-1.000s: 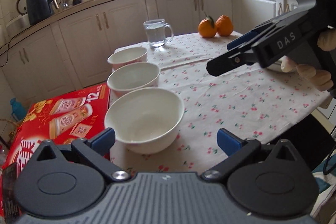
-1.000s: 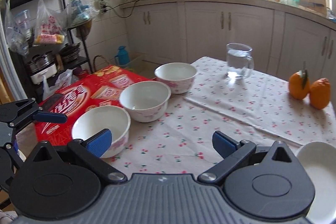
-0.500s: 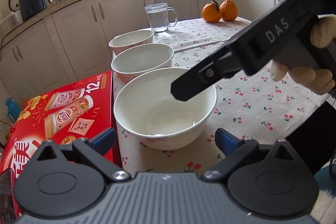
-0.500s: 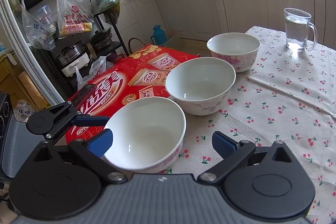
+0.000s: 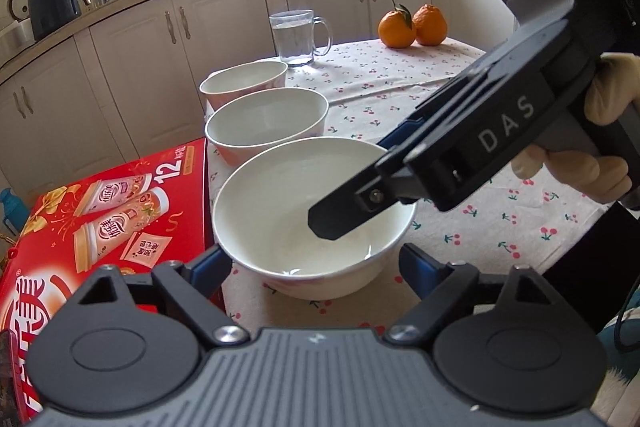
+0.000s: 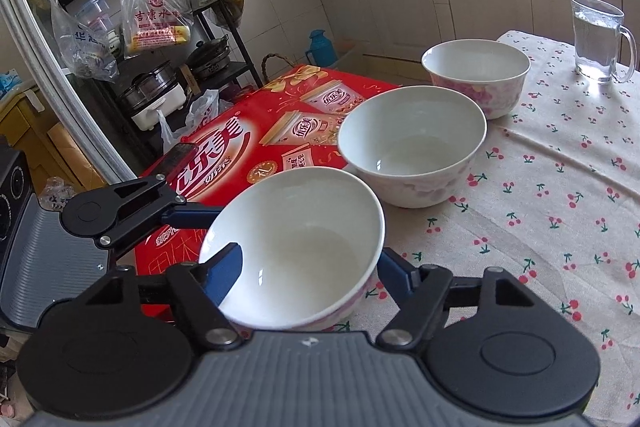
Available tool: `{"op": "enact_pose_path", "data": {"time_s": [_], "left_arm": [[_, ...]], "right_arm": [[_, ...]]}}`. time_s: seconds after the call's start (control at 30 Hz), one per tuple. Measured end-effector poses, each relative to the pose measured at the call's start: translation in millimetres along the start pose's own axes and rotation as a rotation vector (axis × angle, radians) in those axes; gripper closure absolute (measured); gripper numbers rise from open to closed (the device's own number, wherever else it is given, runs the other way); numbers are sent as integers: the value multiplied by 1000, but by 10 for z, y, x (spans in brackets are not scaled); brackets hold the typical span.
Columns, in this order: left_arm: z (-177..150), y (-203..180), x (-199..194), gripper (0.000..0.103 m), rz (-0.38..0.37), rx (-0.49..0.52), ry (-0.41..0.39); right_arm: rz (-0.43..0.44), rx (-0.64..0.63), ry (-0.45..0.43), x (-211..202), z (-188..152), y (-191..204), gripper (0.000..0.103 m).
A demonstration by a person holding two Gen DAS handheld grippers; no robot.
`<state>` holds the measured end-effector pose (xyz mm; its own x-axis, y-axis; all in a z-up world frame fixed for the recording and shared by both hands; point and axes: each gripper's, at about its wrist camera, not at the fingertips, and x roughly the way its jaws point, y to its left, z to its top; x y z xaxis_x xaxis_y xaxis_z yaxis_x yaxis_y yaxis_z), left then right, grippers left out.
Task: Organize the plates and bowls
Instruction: 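Grasp the rim of a white bowl with the right tool and lift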
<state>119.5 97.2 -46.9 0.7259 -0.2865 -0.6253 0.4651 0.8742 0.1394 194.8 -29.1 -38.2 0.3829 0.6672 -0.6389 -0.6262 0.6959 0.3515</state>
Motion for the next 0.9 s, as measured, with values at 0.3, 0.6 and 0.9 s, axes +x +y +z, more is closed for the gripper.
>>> {"op": "enact_pose_path", "data": {"time_s": [0.3, 0.6, 0.9], "left_arm": [[45, -16, -15, 13, -8, 14, -14], [105, -105, 24, 13, -39, 28, -22], [312, -327, 153, 13, -115, 72, -64]], "right_arm": [[-15, 11, 0, -34, -19, 9, 24], [-50, 28, -10, -167, -51, -12, 24], [-138, 57, -34, -474, -125, -165, 23]]}}
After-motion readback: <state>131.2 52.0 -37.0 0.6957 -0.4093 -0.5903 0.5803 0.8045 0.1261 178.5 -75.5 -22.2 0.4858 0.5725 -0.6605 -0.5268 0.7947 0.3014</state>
